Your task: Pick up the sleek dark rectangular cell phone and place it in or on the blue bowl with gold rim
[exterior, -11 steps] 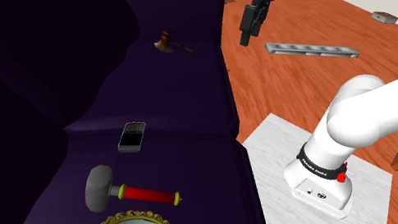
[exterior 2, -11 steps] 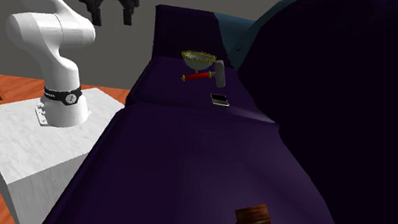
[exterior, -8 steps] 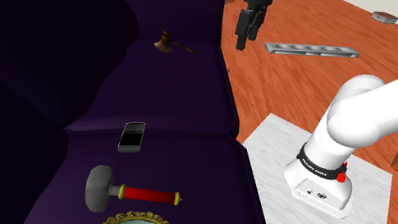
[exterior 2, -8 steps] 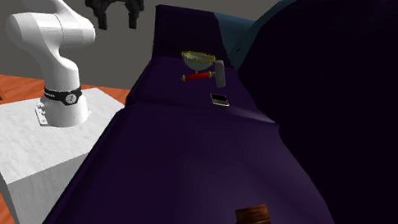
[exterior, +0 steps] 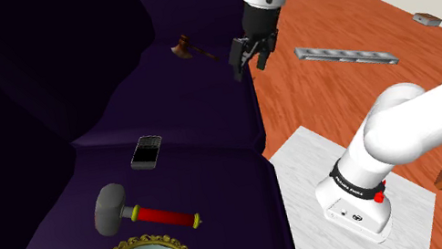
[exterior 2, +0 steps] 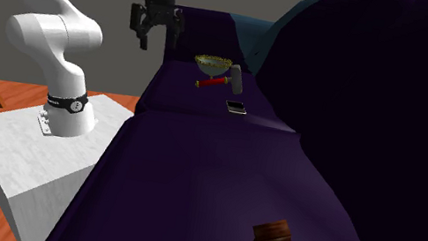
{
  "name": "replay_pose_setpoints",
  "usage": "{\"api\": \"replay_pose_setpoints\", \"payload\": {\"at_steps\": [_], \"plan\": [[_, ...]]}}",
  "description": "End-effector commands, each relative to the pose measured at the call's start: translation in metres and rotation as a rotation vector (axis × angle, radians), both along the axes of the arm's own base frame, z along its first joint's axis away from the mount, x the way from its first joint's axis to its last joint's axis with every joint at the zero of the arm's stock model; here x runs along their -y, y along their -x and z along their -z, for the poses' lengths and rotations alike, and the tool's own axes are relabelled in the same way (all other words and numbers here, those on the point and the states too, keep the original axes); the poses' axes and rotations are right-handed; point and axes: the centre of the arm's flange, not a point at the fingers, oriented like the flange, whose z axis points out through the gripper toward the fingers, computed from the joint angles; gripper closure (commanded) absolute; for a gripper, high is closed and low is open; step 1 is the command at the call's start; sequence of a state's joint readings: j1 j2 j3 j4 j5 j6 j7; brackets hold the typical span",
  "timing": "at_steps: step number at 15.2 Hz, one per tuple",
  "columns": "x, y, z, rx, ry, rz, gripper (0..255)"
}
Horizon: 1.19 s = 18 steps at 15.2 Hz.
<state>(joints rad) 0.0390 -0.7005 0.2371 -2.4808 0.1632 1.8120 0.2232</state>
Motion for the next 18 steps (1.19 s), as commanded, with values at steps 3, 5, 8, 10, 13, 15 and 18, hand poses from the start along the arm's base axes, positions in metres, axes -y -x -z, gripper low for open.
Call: {"api": "replay_pose_setpoints", "payload": {"at_steps": [3, 5, 8, 10, 13, 15, 18], "plan": [[-0.049, -0.014, 0.026, -0.007, 0.002, 0.102, 0], [-0.072, -0.022, 0.038, -0.01, 0.004, 0.151, 0], [-0.105, -0.035, 0.056, -0.015, 0.006, 0.225, 0], [-0.126, -0.045, 0.068, -0.018, 0.007, 0.274, 0], [-0.158, -0.063, 0.086, -0.023, 0.01, 0.347, 0], [-0.178, -0.075, 0.099, -0.026, 0.011, 0.396, 0], [-0.207, -0.096, 0.117, -0.031, 0.013, 0.469, 0]]}}
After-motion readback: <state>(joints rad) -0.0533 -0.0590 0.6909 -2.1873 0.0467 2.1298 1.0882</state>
